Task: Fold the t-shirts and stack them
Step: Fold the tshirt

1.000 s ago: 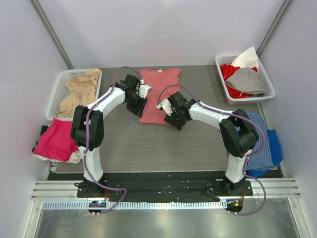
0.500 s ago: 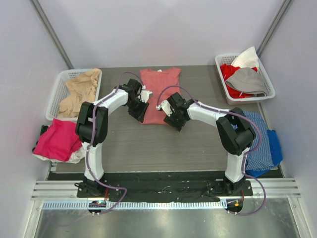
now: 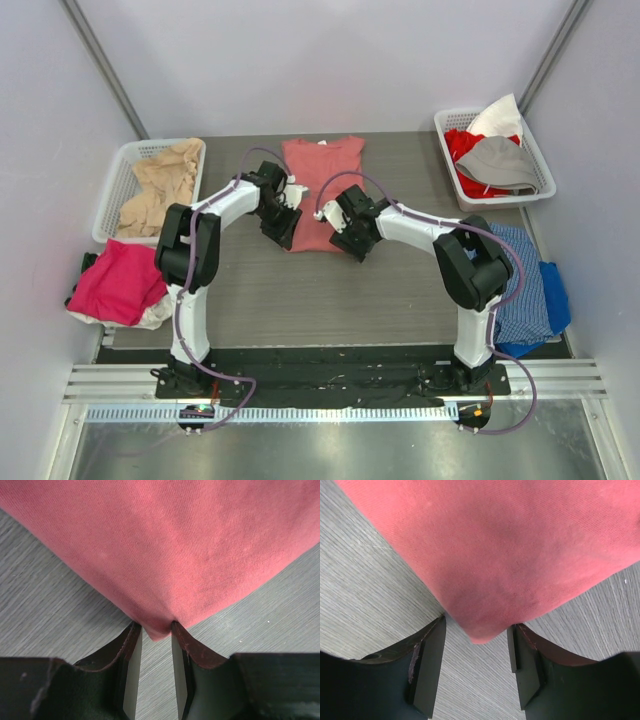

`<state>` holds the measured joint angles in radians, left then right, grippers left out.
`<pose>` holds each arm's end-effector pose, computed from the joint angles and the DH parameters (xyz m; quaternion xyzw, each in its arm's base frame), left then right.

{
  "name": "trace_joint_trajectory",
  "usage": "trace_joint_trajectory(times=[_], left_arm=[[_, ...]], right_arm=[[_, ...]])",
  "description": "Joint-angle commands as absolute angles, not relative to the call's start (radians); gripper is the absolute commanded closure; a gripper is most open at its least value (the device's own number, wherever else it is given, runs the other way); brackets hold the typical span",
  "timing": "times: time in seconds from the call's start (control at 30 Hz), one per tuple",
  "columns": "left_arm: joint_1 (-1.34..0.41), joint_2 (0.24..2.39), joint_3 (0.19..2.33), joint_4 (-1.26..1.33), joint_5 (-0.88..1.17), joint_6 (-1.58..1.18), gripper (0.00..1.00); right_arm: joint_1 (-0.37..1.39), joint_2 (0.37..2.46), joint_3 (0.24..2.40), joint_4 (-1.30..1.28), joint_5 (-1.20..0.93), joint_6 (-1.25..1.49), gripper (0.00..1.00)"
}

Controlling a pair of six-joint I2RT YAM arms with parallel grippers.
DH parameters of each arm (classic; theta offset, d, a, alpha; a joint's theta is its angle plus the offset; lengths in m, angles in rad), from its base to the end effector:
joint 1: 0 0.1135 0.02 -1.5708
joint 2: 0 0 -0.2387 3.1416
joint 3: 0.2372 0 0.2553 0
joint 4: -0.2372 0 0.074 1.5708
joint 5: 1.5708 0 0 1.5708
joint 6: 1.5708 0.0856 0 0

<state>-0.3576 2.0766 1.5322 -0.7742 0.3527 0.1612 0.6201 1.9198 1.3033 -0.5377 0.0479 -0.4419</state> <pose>0.3807 -0.1738 0.0957 0.2718 0.9383 -0.1854 0.1062 0.3306 0.2310 0.0974 -0.4910 0.8459 -0.0049 0.2080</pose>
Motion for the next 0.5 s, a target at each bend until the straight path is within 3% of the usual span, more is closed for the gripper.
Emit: trace_joint_trajectory(times=[0.0,0.27,0.47], left_arm=[[-0.353,2.083,1.537,-0.755,0.385,0.170,0.66],[-0.354,2.114,1.539,-0.753,0.399,0.169,0.67],[-0.353,2.125,1.542,-0.768,0.417,0.178,0.97]], right_arm=[[0.624,1.925,1.344,-0.512,0.058,-0.453,0.43],[0.620,1.944,1.351,-0.509,0.054,-0.462,0.53],[0.620,1.947,1.351,-0.511,0.051,-0.463,0.84]])
